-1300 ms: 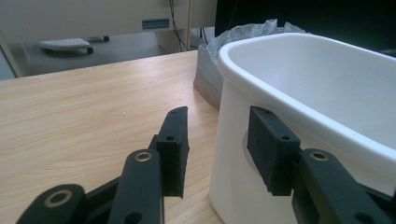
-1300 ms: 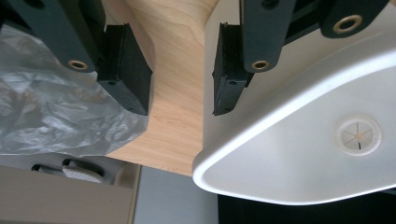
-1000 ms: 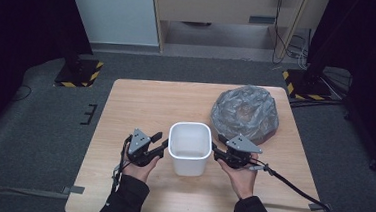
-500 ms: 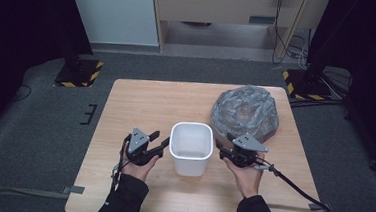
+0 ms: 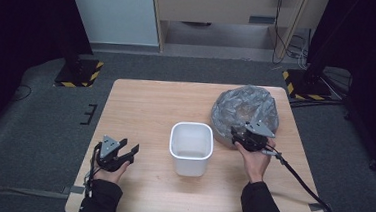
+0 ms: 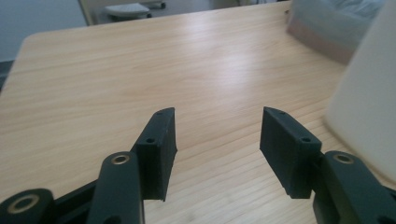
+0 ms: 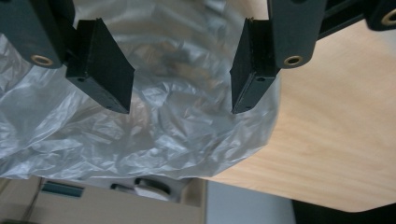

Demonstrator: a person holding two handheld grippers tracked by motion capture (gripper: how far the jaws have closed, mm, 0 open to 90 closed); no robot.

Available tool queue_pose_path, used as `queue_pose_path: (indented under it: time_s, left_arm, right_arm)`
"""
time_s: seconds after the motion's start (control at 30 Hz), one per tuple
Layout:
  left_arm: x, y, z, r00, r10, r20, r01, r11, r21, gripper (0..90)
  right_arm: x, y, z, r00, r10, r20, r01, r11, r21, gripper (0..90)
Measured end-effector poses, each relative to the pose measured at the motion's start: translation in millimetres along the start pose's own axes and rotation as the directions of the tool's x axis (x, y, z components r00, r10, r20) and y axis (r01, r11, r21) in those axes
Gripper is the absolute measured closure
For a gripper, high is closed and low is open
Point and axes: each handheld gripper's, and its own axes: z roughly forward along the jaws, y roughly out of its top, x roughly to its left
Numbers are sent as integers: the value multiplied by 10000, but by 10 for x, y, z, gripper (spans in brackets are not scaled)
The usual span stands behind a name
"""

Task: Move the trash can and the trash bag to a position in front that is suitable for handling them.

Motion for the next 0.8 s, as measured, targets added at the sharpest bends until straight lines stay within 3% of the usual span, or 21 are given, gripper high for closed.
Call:
queue_pose_path:
  time_s: [0.1,0.17,0.2,0.23,0.27,0.3,0.33,0.37,0.43,0.6,0.8]
  left_arm:
    - [91,-57,8,9995,-278,-115,279,9995,134,443]
    - [129,-85,27,9990,-420,-133,423,9987,282,432]
    - [141,-95,36,9988,-472,-133,476,9983,347,432]
    - [157,-106,44,9988,-478,-116,483,9978,453,424]
    - [157,-106,44,9988,-478,-116,483,9978,453,422]
    - [156,-110,49,9989,-449,-115,455,9978,491,421]
    - [156,-110,49,9989,-449,-115,455,9978,491,420]
    - [150,-111,55,9991,-401,-98,406,9978,520,419]
    - [144,-113,60,9992,-386,-92,391,9977,554,418]
    - [130,-120,72,9996,-288,-71,292,9975,648,416]
    - [122,-131,61,9997,-241,-28,243,9968,756,410]
  right_arm:
    - [-21,15,139,9994,213,279,-209,9997,-152,375]
    - [-41,1,243,9996,202,190,-211,9986,494,377]
    - [-41,1,243,9996,202,190,-211,9986,494,377]
    - [-61,-45,281,10000,-26,17,24,9956,941,468]
    - [-61,-45,281,10000,-26,17,24,9956,941,468]
    - [-79,-98,280,9997,-142,-176,162,9928,1184,579]
    - [-79,-98,280,9997,-142,-176,162,9928,1184,579]
    - [-99,-151,262,9990,-328,-318,368,9901,1355,684]
    - [-127,-192,228,9983,-387,-438,443,9896,1369,765]
    - [-172,-241,128,9973,-375,-626,449,9916,1209,840]
    - [-183,-350,-70,9895,-419,-1387,610,9888,1361,857]
